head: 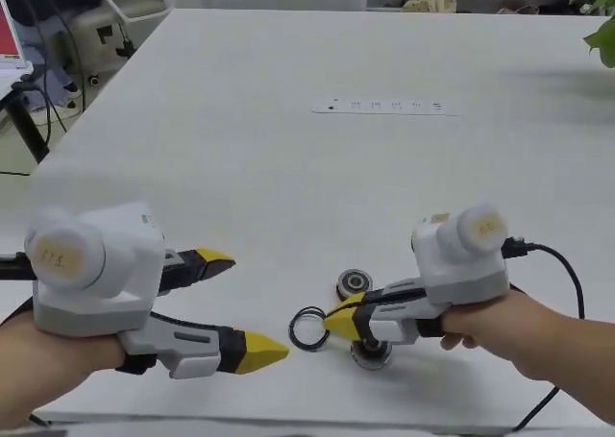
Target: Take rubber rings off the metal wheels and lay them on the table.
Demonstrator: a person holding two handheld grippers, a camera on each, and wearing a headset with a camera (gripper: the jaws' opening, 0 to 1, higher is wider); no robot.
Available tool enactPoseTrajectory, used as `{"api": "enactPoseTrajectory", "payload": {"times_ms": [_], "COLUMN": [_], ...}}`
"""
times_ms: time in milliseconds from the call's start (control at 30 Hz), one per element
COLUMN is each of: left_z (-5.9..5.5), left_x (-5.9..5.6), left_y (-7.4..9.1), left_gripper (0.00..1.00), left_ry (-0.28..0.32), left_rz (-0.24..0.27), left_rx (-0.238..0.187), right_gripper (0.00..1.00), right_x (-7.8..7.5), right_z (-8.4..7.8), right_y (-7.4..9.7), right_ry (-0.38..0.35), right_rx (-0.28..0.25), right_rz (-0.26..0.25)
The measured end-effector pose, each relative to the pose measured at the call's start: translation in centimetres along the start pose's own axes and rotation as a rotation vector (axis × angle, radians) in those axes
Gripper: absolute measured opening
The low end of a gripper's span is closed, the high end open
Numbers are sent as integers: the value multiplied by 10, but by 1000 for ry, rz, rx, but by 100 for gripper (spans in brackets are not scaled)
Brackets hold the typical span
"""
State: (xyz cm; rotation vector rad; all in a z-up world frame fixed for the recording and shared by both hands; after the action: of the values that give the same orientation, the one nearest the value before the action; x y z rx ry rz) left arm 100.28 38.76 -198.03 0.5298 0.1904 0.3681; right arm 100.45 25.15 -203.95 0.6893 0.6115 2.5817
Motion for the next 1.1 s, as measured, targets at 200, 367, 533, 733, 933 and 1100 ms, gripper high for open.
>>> {"api": "enactPoseTrajectory", "payload": {"times_ms": [200,367,533,733,933,1100], "left_z": [0,0,1,2,4,8], "left_x": [0,-1,-1,1,5,11], "left_y": [-1,-2,-3,-4,-6,-10], "left_gripper": [71,71,71,70,69,69], "left_ry": [-7,-8,-10,-14,-18,-19], "left_rz": [-2,-6,-10,-12,-10,-8], "left_rx": [9,13,19,23,27,26], "right_gripper": [6,8,9,12,13,14], "right_x": [-1,-1,-3,-7,-14,-19], "right_z": [-1,-1,3,8,13,18], "right_y": [1,2,6,11,17,23], "right_ry": [33,33,28,26,23,18], "right_rx": [14,13,-5,-32,-58,-85], "right_rz": [-14,-14,-17,-29,-54,-75]}}
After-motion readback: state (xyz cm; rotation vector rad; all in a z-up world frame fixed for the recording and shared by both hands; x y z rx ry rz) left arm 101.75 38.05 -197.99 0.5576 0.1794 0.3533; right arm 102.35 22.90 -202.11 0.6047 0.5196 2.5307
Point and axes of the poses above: the centre of the closed fingertips' face, and the gripper's own axes: y roughly backward along the fingers, x roughly to its left, z roughly out of its top, the point moved 5 cm from there along y, roughly backward along the fingers, and after that the axes turned 1 degree about y, right-handed, at the moved point
